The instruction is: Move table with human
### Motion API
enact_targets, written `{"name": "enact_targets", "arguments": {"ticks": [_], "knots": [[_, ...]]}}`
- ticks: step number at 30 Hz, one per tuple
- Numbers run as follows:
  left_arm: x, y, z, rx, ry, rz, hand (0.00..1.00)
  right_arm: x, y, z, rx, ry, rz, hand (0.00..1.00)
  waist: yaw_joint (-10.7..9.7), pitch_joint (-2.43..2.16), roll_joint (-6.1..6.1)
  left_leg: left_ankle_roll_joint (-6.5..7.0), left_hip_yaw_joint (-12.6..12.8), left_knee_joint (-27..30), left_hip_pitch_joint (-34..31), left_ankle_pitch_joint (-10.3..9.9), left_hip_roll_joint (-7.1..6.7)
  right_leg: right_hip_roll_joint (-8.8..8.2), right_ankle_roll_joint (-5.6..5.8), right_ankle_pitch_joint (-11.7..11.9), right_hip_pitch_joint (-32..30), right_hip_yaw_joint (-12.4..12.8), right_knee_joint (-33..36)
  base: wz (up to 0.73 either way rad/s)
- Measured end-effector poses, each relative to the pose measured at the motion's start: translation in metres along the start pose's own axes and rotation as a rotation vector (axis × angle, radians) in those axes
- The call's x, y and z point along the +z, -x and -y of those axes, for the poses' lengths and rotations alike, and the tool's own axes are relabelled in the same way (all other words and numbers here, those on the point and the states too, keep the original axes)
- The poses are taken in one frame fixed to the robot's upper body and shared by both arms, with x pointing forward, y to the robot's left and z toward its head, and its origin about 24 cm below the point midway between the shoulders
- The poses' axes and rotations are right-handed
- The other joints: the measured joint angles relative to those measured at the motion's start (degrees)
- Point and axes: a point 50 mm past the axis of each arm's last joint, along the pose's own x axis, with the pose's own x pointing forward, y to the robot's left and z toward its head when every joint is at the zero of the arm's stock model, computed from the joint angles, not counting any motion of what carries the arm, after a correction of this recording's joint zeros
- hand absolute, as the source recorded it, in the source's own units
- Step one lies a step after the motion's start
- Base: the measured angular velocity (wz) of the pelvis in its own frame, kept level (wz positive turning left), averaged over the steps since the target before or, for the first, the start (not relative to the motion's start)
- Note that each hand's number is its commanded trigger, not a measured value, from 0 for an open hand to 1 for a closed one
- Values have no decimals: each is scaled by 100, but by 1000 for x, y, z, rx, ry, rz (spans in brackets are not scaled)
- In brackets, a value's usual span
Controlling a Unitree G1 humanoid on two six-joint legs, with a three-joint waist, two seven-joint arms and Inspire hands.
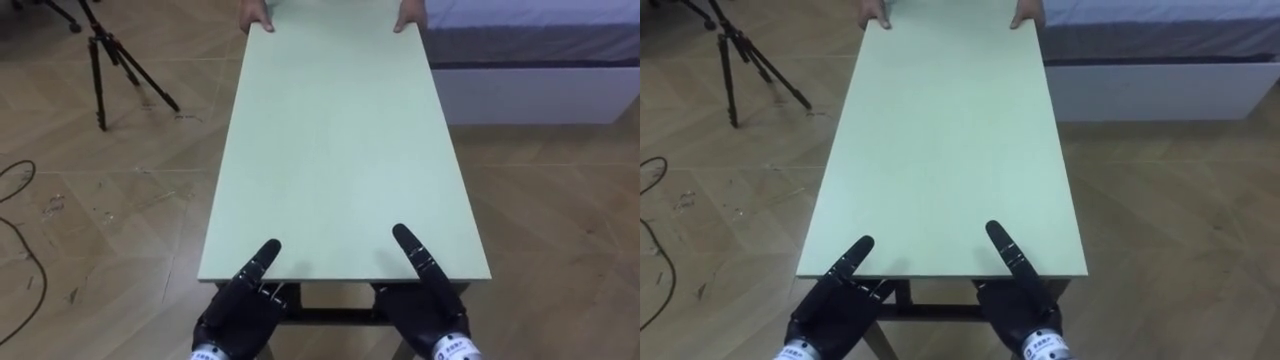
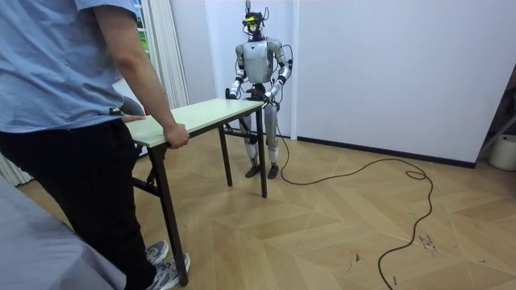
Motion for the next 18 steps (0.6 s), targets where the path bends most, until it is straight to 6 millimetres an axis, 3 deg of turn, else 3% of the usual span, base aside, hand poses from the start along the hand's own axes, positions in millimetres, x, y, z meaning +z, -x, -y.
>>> {"name": "enact_targets", "arguments": {"ticks": [5,6,8,9,10,11,12,14,18], "knots": [[-1,-2,2,-3,10,10,3,1,0,0,-1,0,8,0,-9,12,-33,0,4,15,-7,0,-2,-3,-2,-3,-8,2,-2,0],[-1,-3,2,-5,10,11,15,1,0,0,0,-1,8,0,-7,15,-40,0,8,16,-7,0,-2,-3,-2,-3,-12,6,-2,0],[0,-3,3,-4,10,12,72,0,0,0,1,-2,9,0,-15,22,-51,0,16,18,-7,0,-2,-2,-3,-3,-13,16,-2,0],[0,-3,3,-4,12,12,91,0,-1,-1,1,-3,9,0,-13,25,-56,0,18,19,-5,0,-2,-2,-3,-3,-12,21,-1,0],[0,-4,3,-7,17,16,100,0,-1,-1,4,-18,11,0,-14,37,-74,0,20,22,-4,0,-2,-2,-3,-3,-12,24,1,0],[0,-5,4,-10,29,21,100,-1,-1,-2,8,-44,14,0,-14,53,-100,-1,20,26,-10,0,-2,-3,-3,-3,-19,22,4,0],[0,-5,5,-10,33,24,100,-1,-2,-2,7,-47,15,21,-13,58,-112,-1,19,27,-12,0,-2,-4,-3,-3,-22,22,3,0],[0,-6,4,5,37,28,100,-1,-2,-2,-3,-47,14,100,-13,45,-150,-1,20,27,-21,0,-4,-4,-4,-6,-28,24,-5,0],[0,-9,5,45,49,35,100,-3,-5,-3,-15,-56,16,100,-30,35,-189,-1,15,28,-46,0,-5,-4,-4,-7,-41,11,-13,0]]}}
